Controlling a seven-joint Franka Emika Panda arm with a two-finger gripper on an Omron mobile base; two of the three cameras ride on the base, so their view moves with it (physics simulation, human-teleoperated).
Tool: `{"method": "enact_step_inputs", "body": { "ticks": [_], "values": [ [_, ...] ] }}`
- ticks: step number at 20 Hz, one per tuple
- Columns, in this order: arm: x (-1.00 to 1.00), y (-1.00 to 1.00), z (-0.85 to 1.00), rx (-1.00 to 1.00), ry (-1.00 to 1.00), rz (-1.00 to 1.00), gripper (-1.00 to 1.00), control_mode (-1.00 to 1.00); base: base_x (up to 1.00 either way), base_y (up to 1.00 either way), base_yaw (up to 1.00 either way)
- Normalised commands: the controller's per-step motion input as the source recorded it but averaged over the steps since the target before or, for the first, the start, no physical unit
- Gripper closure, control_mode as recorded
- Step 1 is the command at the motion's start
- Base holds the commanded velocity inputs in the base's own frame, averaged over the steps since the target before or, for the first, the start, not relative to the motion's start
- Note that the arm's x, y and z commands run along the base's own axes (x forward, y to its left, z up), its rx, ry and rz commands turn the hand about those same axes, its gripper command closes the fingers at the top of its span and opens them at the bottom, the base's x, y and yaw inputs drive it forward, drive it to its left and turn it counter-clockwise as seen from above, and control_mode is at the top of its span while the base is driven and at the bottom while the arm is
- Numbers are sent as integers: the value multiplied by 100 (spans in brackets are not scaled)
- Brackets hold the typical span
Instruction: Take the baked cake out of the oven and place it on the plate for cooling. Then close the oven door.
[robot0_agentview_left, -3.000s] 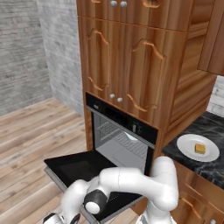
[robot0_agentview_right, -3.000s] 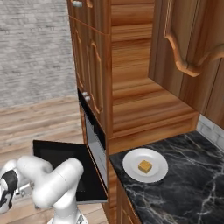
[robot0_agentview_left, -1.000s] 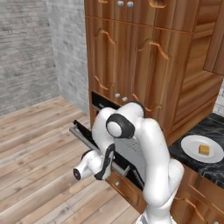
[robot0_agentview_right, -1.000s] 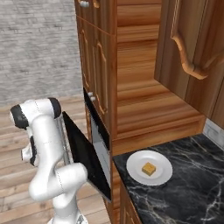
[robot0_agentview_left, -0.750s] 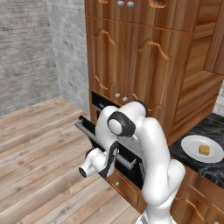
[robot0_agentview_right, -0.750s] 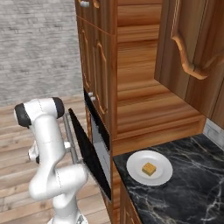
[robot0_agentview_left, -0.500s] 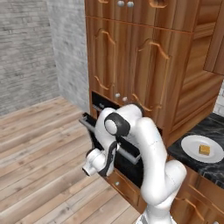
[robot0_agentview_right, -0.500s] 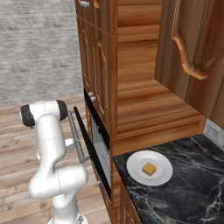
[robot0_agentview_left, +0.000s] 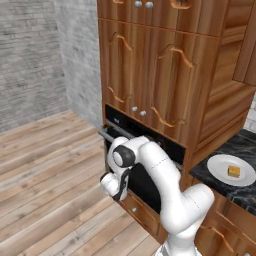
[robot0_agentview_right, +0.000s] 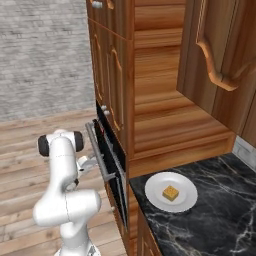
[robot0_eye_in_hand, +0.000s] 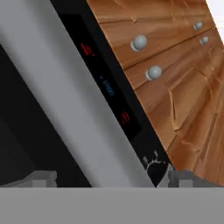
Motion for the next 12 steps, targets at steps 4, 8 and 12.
{"method": "enact_step_inputs", "body": {
  "ticks": [4,8,12],
  "values": [
    [57,-34,0,-48,-27,-31,-100,-100,0,0,0],
    [56,-44,0,-40,-20,-29,-100,-100,0,0,0],
    [64,-52,0,-29,-10,-26,-100,-100,0,0,0]
  ]
}}
